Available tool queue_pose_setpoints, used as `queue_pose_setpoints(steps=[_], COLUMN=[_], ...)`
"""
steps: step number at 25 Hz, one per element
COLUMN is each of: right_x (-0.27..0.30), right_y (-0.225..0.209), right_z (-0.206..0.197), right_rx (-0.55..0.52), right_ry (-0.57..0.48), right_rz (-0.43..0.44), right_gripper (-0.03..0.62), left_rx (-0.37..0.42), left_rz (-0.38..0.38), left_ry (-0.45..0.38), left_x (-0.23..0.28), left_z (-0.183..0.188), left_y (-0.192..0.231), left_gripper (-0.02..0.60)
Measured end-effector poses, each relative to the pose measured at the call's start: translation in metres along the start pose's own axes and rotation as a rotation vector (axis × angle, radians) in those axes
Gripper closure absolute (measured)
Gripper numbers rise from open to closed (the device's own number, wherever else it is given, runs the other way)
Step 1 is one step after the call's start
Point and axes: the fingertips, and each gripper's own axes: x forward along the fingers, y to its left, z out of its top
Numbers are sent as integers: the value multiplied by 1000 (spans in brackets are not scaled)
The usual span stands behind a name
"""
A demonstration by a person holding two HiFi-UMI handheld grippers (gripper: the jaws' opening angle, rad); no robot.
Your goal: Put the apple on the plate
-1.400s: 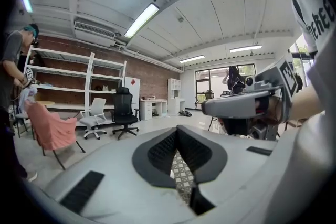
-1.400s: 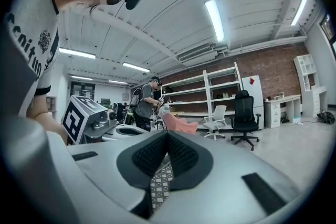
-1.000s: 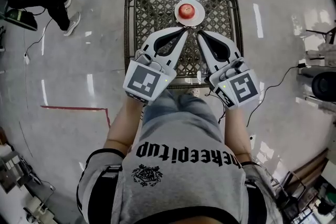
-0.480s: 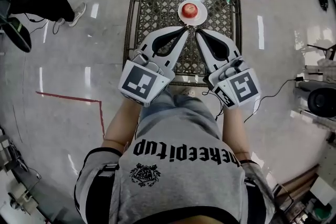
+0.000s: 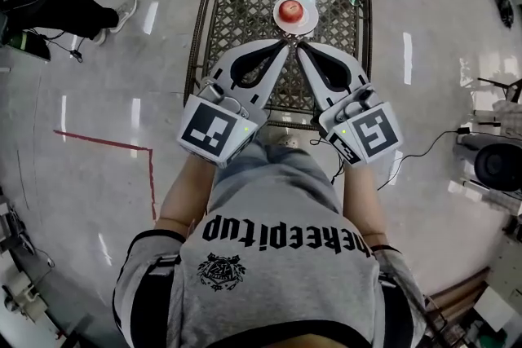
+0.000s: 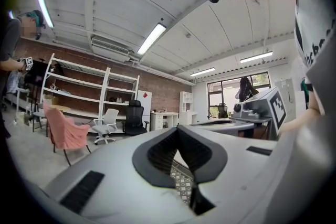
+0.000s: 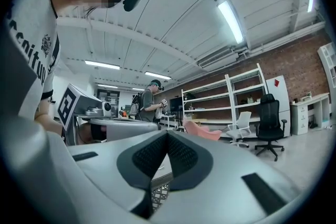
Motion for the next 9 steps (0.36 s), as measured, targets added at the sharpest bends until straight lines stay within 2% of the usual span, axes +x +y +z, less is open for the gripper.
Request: queue_pose_setpoints(steps=[9], right_x=[3], right_y=[-8], right_z=[-31], right_rx=[13], right_ry=[-4], right_rz=[18], right_gripper=[597], left_rx=[-16], left_rz=[13], left_ry=[0], left_x=[8], left_z=[-32], left_y=[1], left_gripper=[548])
